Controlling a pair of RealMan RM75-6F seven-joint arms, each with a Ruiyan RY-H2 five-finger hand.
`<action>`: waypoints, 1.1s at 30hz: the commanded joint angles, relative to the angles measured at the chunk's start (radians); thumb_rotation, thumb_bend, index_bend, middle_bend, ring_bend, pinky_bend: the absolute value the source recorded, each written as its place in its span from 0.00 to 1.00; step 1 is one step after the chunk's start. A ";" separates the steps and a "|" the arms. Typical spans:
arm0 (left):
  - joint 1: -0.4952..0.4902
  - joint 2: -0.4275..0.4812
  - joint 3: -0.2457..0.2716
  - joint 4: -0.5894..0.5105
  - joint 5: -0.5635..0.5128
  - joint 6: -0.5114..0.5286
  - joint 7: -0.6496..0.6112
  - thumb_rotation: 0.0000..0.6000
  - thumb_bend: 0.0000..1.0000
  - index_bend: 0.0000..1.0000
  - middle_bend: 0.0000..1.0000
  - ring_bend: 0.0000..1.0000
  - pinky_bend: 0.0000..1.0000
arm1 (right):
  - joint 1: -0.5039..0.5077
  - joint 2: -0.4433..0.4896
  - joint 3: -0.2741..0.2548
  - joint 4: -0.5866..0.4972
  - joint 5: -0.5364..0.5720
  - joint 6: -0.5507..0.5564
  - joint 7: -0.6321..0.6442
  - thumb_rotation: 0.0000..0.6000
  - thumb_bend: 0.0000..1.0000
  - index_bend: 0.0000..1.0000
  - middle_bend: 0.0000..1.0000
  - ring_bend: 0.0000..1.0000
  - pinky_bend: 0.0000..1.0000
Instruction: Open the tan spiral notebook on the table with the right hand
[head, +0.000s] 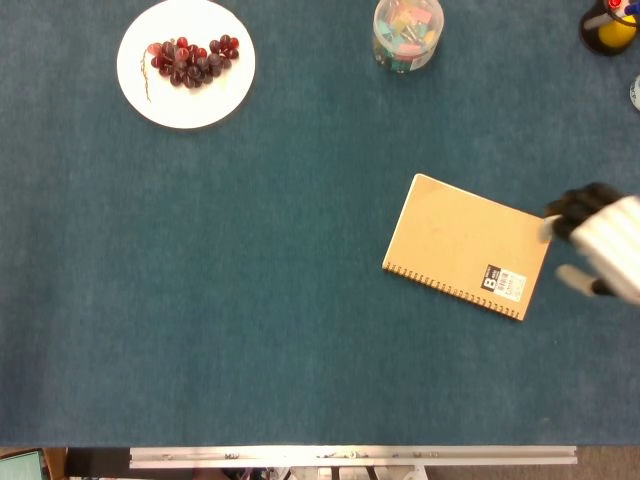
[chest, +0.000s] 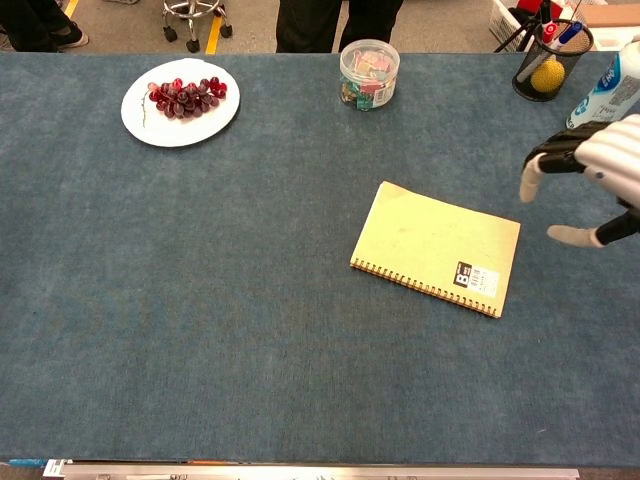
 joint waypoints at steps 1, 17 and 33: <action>0.003 0.001 0.002 0.000 0.000 0.002 0.001 1.00 0.41 0.14 0.11 0.10 0.14 | 0.089 -0.063 -0.004 -0.010 -0.026 -0.111 -0.014 1.00 0.18 0.41 0.39 0.24 0.27; 0.018 0.002 -0.001 0.018 -0.015 0.014 -0.025 1.00 0.41 0.14 0.11 0.10 0.14 | 0.281 -0.282 0.014 0.070 0.036 -0.369 -0.113 1.00 0.17 0.25 0.40 0.17 0.18; 0.026 0.000 -0.003 0.044 -0.019 0.018 -0.055 1.00 0.41 0.14 0.11 0.10 0.14 | 0.328 -0.392 -0.016 0.172 0.087 -0.388 -0.141 1.00 0.17 0.24 0.40 0.16 0.18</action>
